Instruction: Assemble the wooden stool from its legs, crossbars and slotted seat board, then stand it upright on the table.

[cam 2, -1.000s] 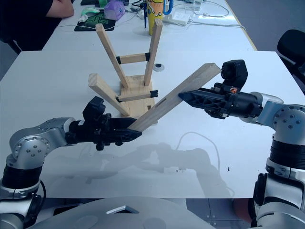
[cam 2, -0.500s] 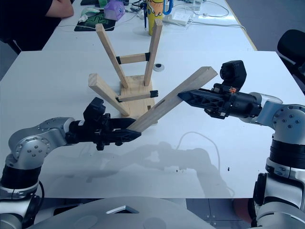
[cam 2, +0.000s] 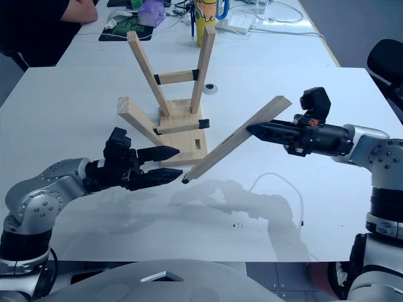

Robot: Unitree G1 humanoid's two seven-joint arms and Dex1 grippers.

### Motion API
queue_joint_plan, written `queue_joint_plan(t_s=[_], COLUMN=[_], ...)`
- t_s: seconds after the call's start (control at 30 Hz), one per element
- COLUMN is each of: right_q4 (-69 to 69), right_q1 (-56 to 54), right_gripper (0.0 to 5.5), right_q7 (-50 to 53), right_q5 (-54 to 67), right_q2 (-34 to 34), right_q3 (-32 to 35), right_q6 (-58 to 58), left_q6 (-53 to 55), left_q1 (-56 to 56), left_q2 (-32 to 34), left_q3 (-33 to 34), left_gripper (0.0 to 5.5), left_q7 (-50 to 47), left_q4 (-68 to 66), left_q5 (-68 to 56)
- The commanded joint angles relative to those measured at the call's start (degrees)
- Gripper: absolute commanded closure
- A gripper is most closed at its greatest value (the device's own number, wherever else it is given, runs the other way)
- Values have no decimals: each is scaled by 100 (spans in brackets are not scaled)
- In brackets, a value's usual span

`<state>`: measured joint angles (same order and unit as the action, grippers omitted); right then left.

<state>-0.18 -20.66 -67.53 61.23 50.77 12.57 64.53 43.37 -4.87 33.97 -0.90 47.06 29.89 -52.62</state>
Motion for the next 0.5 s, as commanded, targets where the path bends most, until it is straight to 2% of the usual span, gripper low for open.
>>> queue_joint_plan(t_s=[0.03, 0.13, 0.37, 0.5], right_q4=[409, 769, 1222, 1347], right_q1=[-91, -268, -483, -528], right_gripper=[342, 342, 342, 342], right_q7=[-366, -592, -960, -1088], right_q5=[-368, -782, -1369, -1527], right_q2=[412, 583, 706, 688], right_q3=[63, -104, -293, -313], right_q6=[-242, -532, -898, -989], left_q6=[-1014, -1356, -2069, -2313], left_q1=[168, 314, 286, 5], left_q2=[-35, -317, -1114, -1292], left_q3=[-754, -1227, -2001, -2372], left_gripper=[201, 226, 344, 400], left_q7=[-401, -693, -1795, -2167], left_q4=[-79, -471, -1254, -1711], left_q5=[1711, 2402, 4003, 4888])
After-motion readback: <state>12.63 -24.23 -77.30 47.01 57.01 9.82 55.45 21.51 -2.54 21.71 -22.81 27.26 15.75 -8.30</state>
